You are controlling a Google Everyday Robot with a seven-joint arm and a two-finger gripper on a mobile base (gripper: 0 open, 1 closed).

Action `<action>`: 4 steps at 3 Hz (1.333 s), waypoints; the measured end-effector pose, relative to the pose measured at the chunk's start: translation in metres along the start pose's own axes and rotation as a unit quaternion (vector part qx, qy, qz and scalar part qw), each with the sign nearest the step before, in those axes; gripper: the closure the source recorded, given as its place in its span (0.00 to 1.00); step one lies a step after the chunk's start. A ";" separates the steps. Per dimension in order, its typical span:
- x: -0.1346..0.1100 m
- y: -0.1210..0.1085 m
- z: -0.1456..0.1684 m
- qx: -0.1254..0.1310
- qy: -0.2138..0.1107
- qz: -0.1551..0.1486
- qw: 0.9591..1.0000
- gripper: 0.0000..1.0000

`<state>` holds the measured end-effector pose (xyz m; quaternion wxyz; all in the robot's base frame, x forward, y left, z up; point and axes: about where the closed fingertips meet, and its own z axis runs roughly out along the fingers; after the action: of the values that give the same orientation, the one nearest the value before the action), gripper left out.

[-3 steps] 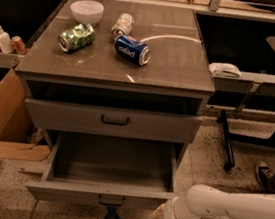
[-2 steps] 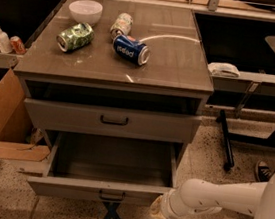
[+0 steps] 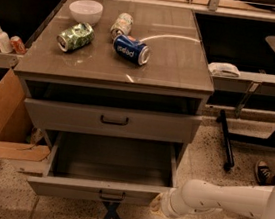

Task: Close middle drawer

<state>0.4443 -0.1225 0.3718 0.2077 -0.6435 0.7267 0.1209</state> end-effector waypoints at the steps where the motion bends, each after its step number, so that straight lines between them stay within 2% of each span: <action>1: -0.009 -0.021 0.007 0.025 -0.022 -0.018 0.999 1.00; 2: -0.023 -0.043 0.016 0.047 -0.037 -0.038 0.997 1.00; 4: -0.038 -0.068 0.021 0.065 -0.044 -0.051 0.996 1.00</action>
Offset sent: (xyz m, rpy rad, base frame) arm 0.0653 0.0280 0.0021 0.0661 -0.1823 0.0435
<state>0.5179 -0.0893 0.3765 0.2872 -0.6589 0.6893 0.0910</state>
